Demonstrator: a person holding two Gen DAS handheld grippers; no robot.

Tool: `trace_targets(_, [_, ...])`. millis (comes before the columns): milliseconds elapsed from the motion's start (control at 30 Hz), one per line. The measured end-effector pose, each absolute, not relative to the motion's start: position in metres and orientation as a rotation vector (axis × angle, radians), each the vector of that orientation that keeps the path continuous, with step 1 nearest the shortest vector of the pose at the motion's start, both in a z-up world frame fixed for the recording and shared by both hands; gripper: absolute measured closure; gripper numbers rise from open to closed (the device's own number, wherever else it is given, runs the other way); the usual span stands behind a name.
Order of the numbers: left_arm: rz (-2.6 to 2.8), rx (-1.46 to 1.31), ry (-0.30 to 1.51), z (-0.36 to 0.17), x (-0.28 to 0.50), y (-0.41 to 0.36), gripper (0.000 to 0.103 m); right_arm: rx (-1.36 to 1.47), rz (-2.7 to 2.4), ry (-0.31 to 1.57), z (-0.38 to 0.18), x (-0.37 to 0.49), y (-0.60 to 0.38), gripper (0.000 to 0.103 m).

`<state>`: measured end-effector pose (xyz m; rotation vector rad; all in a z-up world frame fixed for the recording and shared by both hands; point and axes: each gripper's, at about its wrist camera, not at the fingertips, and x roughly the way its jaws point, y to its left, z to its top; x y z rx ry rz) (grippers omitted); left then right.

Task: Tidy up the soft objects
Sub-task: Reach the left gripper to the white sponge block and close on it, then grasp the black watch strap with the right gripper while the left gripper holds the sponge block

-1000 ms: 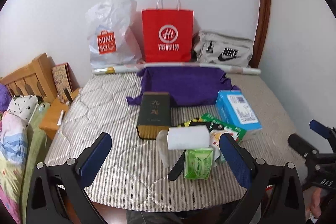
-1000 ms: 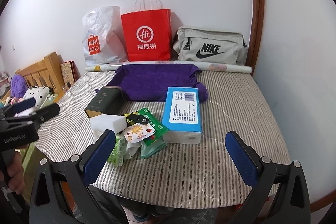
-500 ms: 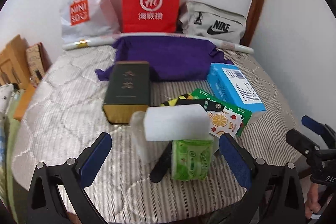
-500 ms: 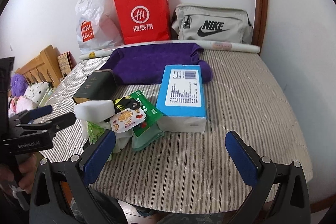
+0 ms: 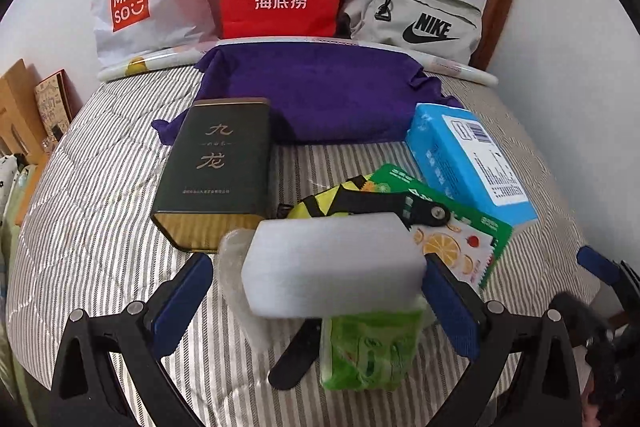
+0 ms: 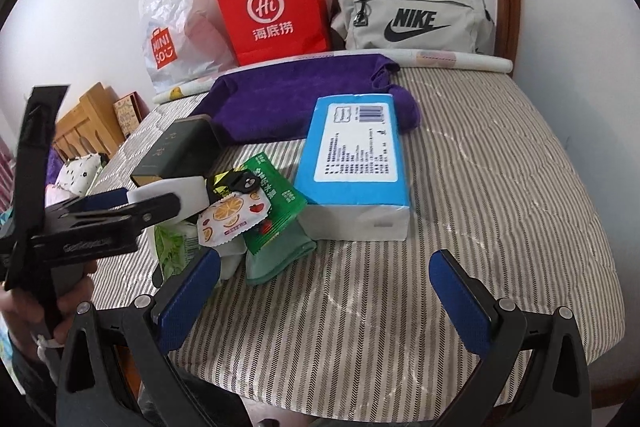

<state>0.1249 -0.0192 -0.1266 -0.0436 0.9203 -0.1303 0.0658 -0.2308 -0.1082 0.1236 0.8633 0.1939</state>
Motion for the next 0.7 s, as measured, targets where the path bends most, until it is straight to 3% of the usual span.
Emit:
trace_targets(67, [-0.149, -0.066, 0.904, -0.126, 0.125, -0.017, 0.025, 0.112, 0.207, 0.867, -0.110, 0.067, -0.227, 0.000])
trace_targets(700, [-0.059, -0.091, 0.863, -0.103, 0.101, 0.046, 0.024, -0.034, 0.343, 0.815, -0.101, 0.092, -0.166, 0.002])
